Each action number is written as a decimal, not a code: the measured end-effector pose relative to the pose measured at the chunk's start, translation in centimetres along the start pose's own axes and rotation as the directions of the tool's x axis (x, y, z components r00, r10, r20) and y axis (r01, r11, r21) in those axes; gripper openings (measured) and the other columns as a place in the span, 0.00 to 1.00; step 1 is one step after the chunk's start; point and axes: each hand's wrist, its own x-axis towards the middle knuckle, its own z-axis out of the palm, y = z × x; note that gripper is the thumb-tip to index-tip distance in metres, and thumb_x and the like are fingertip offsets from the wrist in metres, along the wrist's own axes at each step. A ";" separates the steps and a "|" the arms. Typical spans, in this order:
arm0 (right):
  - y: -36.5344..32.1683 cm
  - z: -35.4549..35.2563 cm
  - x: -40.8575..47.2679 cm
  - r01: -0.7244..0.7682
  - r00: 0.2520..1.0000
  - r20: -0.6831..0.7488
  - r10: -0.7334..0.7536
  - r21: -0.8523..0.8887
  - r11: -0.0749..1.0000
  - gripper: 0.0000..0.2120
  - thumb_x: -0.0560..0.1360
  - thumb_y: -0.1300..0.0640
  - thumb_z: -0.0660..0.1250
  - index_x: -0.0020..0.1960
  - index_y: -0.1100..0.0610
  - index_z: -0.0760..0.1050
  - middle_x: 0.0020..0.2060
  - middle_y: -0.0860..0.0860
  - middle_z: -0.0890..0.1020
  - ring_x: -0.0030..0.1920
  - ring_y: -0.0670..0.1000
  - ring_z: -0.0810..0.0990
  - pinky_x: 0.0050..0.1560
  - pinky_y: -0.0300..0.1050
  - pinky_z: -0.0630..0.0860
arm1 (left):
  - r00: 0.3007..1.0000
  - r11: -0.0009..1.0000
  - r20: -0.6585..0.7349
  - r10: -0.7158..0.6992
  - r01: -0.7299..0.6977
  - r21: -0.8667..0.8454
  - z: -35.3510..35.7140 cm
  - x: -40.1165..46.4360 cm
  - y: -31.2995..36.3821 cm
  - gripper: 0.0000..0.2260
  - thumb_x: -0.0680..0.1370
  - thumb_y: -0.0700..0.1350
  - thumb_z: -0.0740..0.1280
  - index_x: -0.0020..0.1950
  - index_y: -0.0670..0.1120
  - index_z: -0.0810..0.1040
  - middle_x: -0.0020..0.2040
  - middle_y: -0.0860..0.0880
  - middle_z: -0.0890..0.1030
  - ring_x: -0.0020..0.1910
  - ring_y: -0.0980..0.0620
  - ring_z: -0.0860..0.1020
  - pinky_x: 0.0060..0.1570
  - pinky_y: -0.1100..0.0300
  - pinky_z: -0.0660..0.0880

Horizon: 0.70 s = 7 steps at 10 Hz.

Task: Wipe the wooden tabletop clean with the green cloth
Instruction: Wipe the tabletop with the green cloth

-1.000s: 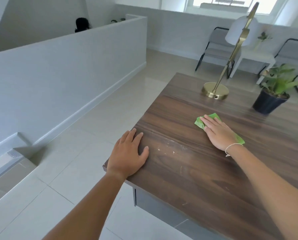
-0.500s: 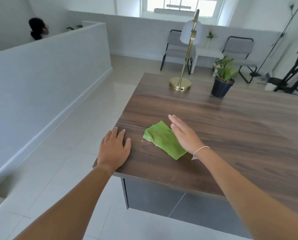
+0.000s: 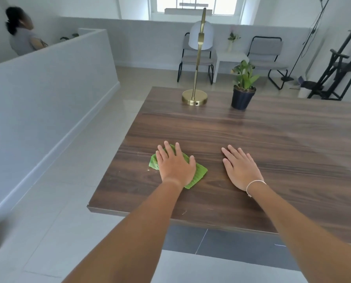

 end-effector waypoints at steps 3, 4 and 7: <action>0.2 0.1 0.0 0.008 1.000 0.004 -0.008 -0.015 1.000 0.23 0.81 0.49 0.47 0.76 0.48 0.54 0.77 0.47 0.55 0.76 0.54 0.52 0.75 0.51 0.48 | 0.999 0.997 -0.049 -0.017 0.021 0.076 -3.2 0.9 -11.0 0.33 0.77 0.61 0.49 0.76 0.44 0.47 0.78 0.43 0.49 0.77 0.41 0.47 0.75 0.48 0.45; 0.0 0.3 0.2 0.007 1.000 -0.011 -0.007 -0.027 1.000 0.23 0.81 0.50 0.47 0.76 0.48 0.54 0.77 0.47 0.55 0.76 0.54 0.52 0.75 0.51 0.48 | 0.999 0.993 -0.047 0.008 -0.003 0.122 -3.8 1.7 -13.4 0.33 0.78 0.61 0.49 0.76 0.43 0.48 0.78 0.43 0.50 0.77 0.42 0.48 0.75 0.49 0.46; 0.4 0.8 0.6 0.000 0.999 -0.040 -0.001 -0.021 1.000 0.23 0.81 0.49 0.48 0.75 0.46 0.54 0.77 0.46 0.55 0.77 0.52 0.51 0.75 0.50 0.48 | 0.995 0.985 -0.016 0.097 -0.094 0.147 -3.6 8.2 -12.7 0.32 0.78 0.61 0.48 0.76 0.45 0.49 0.78 0.44 0.50 0.77 0.43 0.48 0.75 0.49 0.46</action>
